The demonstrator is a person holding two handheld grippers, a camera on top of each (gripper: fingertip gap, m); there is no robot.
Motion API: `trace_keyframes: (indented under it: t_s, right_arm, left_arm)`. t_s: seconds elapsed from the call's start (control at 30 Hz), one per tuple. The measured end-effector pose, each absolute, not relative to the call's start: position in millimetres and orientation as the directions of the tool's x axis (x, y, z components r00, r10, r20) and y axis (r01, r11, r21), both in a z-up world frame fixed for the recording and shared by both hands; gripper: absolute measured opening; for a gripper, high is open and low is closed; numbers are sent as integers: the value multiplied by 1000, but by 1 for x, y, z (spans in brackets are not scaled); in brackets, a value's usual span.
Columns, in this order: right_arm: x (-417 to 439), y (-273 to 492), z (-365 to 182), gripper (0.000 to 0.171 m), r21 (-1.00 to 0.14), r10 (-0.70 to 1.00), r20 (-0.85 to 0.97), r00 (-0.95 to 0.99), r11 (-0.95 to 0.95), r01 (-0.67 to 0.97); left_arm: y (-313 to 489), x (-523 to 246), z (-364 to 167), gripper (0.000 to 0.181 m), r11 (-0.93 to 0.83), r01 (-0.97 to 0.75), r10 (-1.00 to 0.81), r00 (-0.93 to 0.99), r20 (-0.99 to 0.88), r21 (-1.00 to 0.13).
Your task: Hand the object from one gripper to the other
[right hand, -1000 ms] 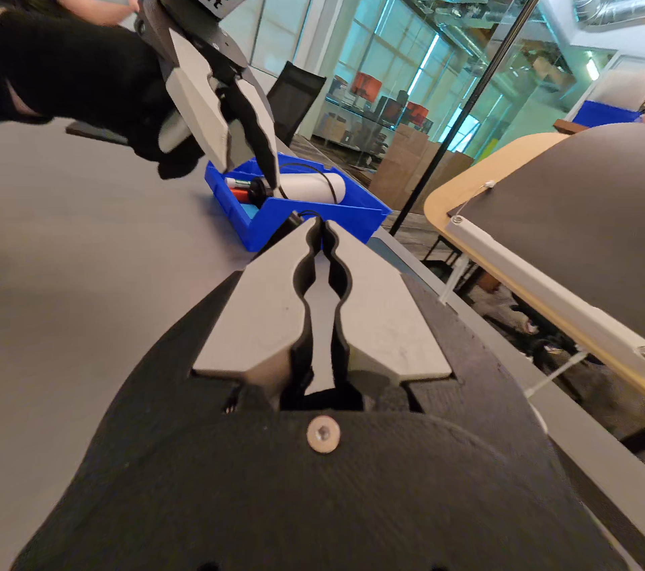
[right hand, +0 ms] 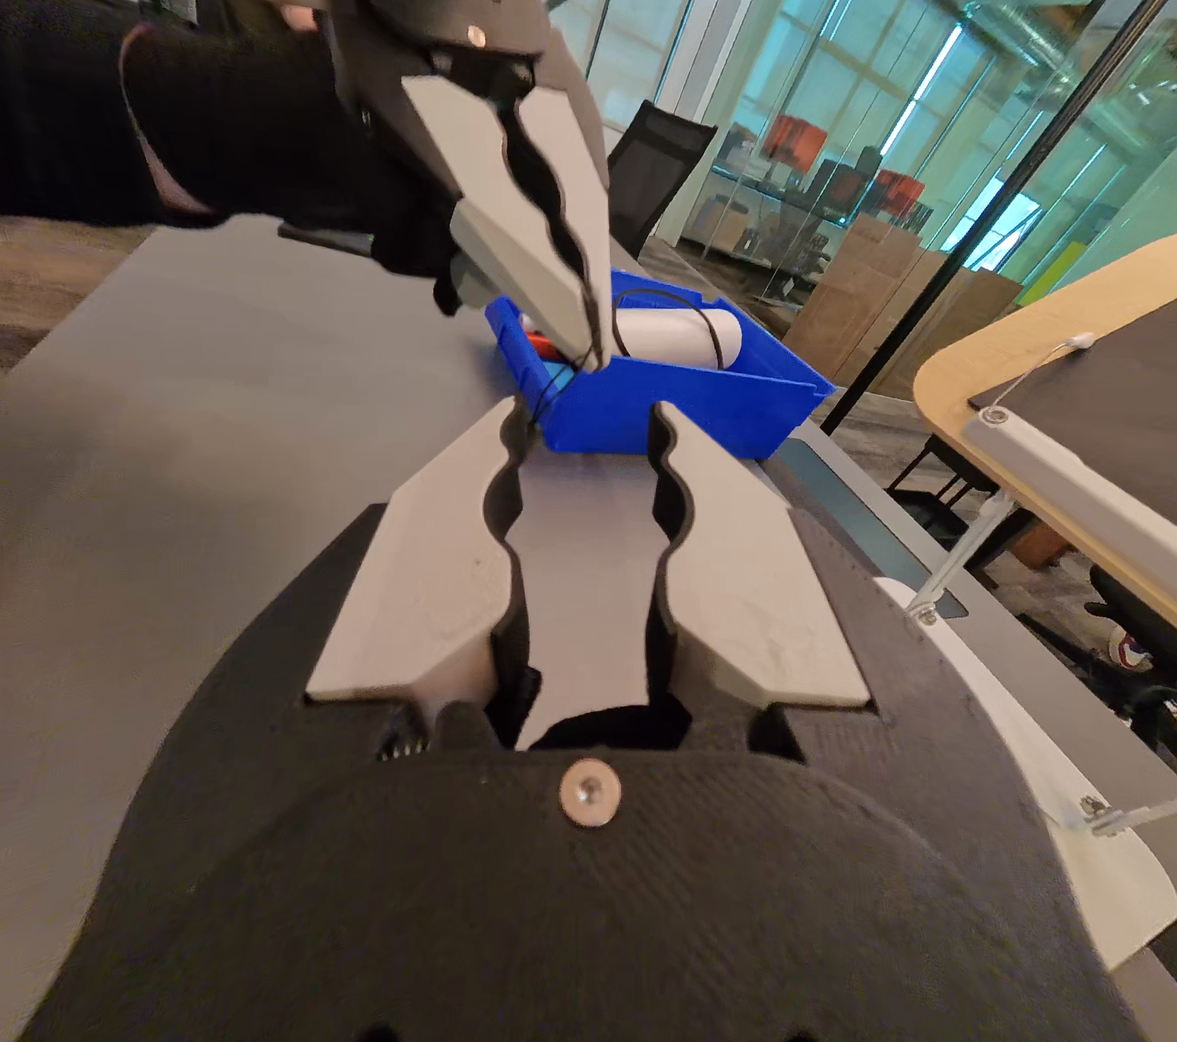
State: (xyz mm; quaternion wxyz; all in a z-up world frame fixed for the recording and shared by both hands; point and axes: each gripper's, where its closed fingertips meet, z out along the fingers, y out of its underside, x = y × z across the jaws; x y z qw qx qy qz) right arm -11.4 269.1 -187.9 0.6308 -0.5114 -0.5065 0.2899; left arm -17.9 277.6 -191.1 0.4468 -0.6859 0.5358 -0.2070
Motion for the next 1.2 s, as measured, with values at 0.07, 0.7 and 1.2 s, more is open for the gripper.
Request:
trace_keyframes:
  t_s: [0.07,0.7,1.2]
  right_arm:
    - [-10,272,-192,36,-938,885,342,316,302,170]
    - [-10,292,-226,19,-980,930,107,353,38,195]
    - [33,328,-213,0,-885,749,429,504,237,401]
  left_arm:
    - [282,-24,-185,0,1,-582,-899,355,-255,-813]
    - [285,11,-131,0,122,-628,-847,338,-411,-769]
    - [271,-10,-194,4,-57,-649,-949,271,-160,-759]
